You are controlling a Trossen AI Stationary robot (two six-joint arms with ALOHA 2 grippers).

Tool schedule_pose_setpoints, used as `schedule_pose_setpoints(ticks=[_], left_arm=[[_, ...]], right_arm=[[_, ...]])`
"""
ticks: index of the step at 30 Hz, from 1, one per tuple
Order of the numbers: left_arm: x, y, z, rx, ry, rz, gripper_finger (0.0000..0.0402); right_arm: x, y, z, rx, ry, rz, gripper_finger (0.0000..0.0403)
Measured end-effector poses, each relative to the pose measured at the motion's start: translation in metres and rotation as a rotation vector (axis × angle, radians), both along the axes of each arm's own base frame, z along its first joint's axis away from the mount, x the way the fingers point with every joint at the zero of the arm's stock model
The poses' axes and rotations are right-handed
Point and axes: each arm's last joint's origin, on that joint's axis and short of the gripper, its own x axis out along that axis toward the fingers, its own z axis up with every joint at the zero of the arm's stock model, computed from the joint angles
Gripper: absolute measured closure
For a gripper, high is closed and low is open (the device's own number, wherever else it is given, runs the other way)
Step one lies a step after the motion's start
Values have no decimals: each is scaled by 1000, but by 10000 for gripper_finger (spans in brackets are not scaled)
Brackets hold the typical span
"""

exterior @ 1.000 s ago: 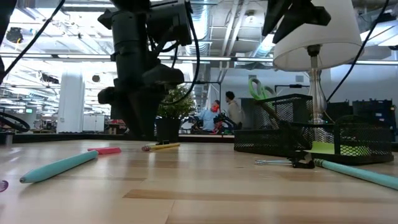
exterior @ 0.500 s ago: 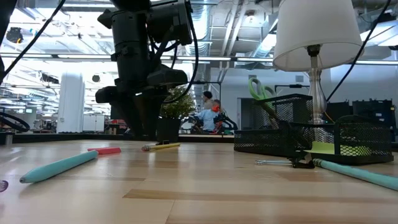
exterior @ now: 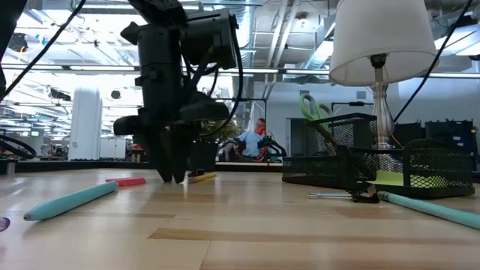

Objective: Pick and place office supplies into organizer
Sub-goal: Put the yellow pencil into the black desk organizer

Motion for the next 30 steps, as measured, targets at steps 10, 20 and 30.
schedule_pose_setpoints(ticks=[10, 20, 30], left_arm=[[5, 3, 2, -48, -15, -26, 324], [17, 0, 15, -77, -81, -88, 261], [16, 2, 15, -56, -82, 25, 221]], right_arm=[[0, 0, 0, -9, 4, 12, 284], [0, 0, 0, -15, 8, 18, 284], [0, 0, 0, -15, 8, 18, 284]])
